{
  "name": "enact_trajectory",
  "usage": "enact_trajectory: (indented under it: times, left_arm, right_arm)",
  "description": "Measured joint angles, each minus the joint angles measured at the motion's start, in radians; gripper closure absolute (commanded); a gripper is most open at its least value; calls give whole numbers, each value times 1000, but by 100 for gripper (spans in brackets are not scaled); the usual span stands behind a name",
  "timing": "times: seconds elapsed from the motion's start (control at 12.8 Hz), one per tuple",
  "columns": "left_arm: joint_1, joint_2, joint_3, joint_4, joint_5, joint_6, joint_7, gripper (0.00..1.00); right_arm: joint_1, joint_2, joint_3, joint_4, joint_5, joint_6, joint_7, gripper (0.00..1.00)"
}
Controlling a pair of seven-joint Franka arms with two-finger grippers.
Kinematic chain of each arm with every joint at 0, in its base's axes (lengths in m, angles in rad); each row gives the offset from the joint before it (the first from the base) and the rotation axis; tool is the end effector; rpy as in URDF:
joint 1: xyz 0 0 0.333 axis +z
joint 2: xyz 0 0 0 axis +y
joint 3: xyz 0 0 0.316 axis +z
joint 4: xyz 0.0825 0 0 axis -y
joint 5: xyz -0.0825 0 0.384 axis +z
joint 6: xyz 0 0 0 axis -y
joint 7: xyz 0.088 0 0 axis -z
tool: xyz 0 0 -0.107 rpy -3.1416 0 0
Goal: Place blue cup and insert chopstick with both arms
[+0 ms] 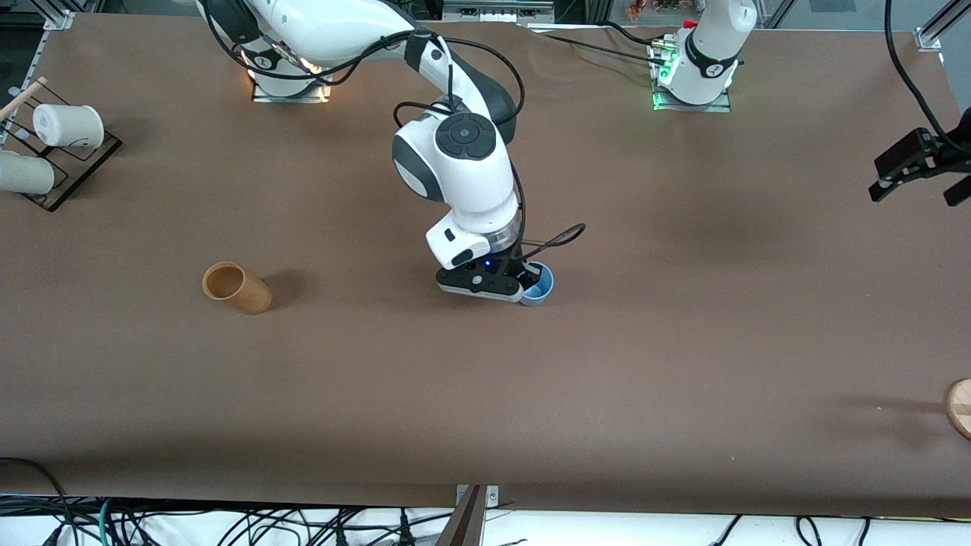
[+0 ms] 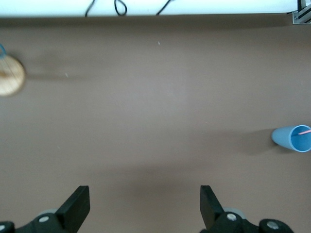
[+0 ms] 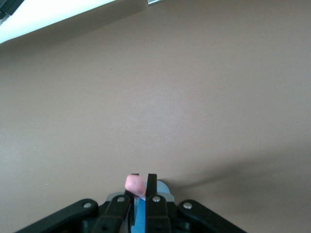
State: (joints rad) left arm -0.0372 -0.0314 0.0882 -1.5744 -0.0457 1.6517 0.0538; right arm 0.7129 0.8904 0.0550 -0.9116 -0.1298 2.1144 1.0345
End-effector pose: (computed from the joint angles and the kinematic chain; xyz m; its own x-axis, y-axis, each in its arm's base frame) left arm 0.5527 0.0245 0.6478 0.9939 0.0009 0.1107 -0.0038 -0.9991 0.0425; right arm 0.5974 0.5425 0.3859 0.9381 -0.2603 0.2284 -0.2106 -0.9523 -0.2207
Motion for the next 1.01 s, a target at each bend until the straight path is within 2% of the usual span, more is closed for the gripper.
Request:
enact_trajectory:
  times: [0.08, 0.39, 0.7, 0.86, 1.01]
  left_arm:
    - [1, -10, 2, -20, -7, 0, -15, 0]
    - [-8, -13, -8, -29, -8, 0, -34, 0]
    - [-10, 4, -10, -18, -8, 0, -36, 0]
    - [-10, 28, -10, 6, -8, 0, -37, 0]
    - [-14, 57, -12, 43, -8, 1, -38, 0]
  right_arm:
    - [0, 2, -3, 1, 0, 2, 0, 0]
    - [-31, -12, -4, 28, 0, -63, -5, 0]
    - [-191, -141, 82, 28, 6, -311, -217, 0]
    - [-288, -240, 90, -39, 49, -391, -387, 0]
    - [-399, -375, 93, -197, 88, -407, -573, 0]
